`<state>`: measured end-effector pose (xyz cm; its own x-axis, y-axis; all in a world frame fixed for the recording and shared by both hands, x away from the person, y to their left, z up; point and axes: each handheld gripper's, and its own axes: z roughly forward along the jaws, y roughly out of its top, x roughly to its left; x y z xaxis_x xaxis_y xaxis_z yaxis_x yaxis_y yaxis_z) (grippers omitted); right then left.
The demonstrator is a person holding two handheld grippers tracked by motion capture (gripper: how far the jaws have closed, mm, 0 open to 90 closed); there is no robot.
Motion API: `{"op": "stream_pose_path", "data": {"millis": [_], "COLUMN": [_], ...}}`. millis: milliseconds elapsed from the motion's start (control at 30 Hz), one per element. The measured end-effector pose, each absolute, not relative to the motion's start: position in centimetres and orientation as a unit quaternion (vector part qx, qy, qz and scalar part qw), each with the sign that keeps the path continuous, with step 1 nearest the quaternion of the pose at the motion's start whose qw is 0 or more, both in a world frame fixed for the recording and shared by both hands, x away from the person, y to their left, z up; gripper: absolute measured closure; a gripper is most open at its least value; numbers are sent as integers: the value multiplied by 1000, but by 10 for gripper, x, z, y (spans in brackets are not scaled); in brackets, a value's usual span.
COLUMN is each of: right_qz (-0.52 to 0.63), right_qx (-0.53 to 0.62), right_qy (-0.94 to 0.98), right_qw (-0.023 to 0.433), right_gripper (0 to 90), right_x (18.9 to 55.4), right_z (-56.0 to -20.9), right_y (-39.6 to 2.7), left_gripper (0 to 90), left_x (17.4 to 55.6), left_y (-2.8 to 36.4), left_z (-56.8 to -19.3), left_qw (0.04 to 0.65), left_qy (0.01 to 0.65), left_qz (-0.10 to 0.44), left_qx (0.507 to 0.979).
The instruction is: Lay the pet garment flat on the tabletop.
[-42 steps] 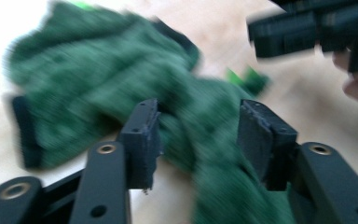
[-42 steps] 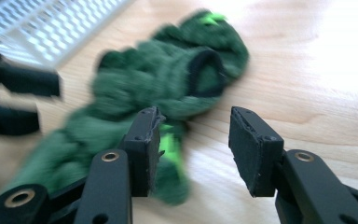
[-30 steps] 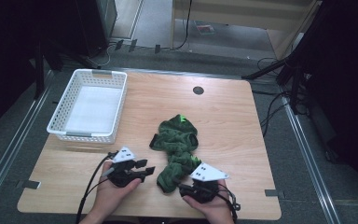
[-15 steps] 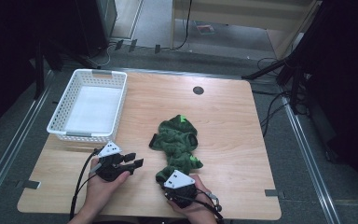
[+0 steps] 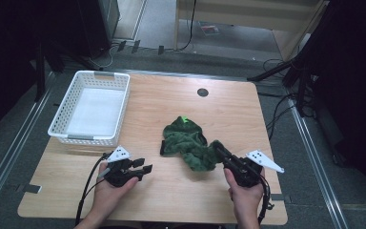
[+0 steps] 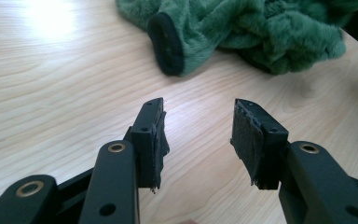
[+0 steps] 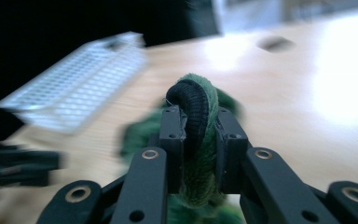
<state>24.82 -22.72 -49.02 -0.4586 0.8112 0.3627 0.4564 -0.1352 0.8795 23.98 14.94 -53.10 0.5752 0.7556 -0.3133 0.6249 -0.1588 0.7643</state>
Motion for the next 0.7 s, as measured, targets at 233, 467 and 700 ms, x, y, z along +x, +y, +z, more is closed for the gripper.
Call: {"op": "stream_pose_path", "data": {"millis": [233, 467, 700], "right_qz": [547, 597, 619], "right_qx": [559, 476, 396], "right_qy": [612, 637, 669], "right_qw": [112, 107, 111], "right_gripper": [766, 767, 774], "right_x": [261, 259, 272], "right_z": [-516, -467, -403], "right_y": [-249, -219, -158], "left_gripper": [536, 530, 516], "left_x": [237, 238, 233], "left_y": [124, 111, 109], "left_z": [-539, -539, -531], "left_qw": [451, 453, 469], "left_qy": [431, 428, 419], "left_qz": [61, 53, 53], "left_qx": [779, 780, 776]}}
